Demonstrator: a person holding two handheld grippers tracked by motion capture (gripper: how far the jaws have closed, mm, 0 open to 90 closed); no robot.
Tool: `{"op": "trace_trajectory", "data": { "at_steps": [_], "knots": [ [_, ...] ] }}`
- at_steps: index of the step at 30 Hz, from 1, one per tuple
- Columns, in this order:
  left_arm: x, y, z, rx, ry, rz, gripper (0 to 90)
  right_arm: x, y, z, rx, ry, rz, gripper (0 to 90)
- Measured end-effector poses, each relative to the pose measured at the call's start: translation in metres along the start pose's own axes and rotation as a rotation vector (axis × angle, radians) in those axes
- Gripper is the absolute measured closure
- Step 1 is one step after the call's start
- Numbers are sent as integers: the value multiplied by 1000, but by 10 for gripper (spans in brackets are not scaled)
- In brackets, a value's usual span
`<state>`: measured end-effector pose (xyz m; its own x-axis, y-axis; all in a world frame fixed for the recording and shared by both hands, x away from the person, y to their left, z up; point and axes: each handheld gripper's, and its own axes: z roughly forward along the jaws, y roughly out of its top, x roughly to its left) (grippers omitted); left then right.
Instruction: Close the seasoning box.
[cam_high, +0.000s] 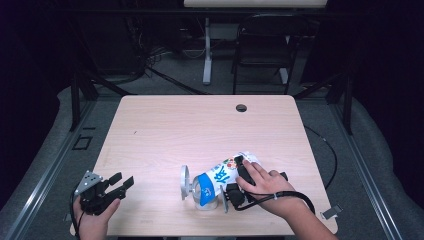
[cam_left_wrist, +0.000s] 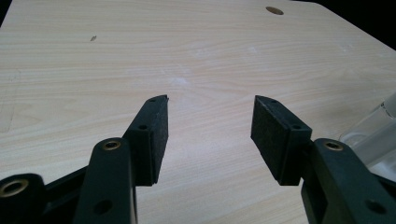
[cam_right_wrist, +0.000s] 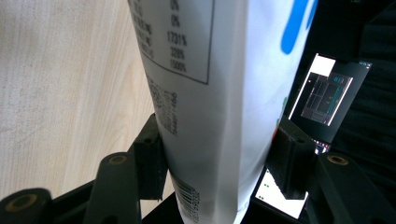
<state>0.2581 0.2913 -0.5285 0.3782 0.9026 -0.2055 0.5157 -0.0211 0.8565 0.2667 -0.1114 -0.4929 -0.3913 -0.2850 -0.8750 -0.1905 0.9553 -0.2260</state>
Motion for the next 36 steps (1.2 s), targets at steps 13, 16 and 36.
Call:
{"op": "trace_trajectory", "data": {
  "at_steps": [13,16,36],
  "knots": [
    [0,0,0,5,-1,1,469,0,0,0,0,-2,-7,465],
    [1,0,0,10,1,1,469,0,1,-1,3,-3,-13,466],
    [1,-1,0,13,0,-1,470,-1,1,-1,3,-7,-25,468]
  ]
}}
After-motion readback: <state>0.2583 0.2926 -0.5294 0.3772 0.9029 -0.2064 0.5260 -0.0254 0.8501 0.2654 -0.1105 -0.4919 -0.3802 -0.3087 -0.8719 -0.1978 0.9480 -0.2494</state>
